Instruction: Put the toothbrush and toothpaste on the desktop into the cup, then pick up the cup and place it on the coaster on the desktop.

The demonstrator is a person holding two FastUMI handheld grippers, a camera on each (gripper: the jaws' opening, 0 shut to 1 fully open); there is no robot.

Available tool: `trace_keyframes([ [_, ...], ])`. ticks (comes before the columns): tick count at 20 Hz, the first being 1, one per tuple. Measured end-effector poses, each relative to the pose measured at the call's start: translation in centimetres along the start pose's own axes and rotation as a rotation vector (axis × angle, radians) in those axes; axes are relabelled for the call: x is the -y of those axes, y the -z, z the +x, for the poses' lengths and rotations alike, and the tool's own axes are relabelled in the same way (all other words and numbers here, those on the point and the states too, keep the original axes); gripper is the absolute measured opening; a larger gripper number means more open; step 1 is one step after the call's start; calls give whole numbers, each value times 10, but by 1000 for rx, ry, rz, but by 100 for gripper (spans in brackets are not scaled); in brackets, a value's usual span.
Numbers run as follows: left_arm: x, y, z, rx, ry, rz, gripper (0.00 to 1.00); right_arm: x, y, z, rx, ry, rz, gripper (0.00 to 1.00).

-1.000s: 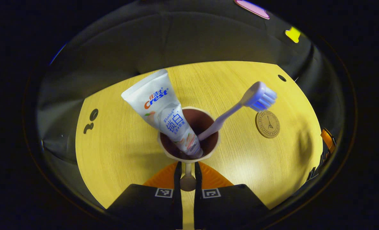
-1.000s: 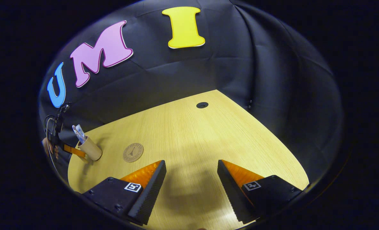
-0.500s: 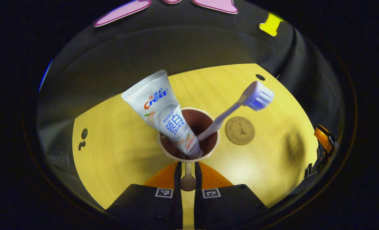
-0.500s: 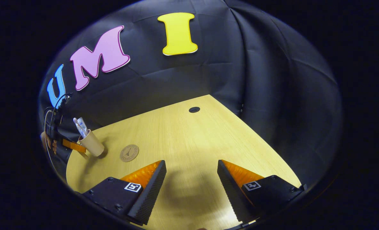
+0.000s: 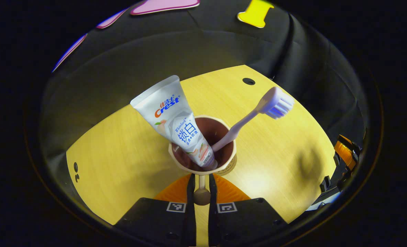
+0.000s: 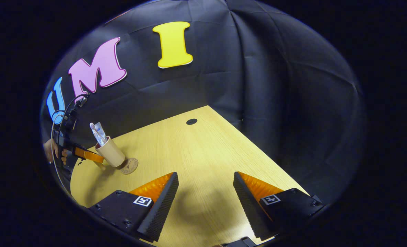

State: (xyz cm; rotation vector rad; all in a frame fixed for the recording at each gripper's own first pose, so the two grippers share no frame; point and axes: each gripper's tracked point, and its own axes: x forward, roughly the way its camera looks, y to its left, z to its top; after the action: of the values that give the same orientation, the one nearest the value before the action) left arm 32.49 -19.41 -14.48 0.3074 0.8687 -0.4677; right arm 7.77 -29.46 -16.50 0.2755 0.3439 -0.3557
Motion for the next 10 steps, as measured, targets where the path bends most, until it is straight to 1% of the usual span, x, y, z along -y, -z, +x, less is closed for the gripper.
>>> trace_keyframes([
  [2, 10, -1, 10, -11, 3, 19, 18, 9, 5, -4, -2, 16, 13, 99],
  [6, 23, 2, 21, -35, 18, 9, 19, 17, 8, -9, -8, 28, 26, 98],
  [10, 24, 3, 24, -44, 0, 16, 19, 15, 9, -10, -4, 20, 43, 98],
])
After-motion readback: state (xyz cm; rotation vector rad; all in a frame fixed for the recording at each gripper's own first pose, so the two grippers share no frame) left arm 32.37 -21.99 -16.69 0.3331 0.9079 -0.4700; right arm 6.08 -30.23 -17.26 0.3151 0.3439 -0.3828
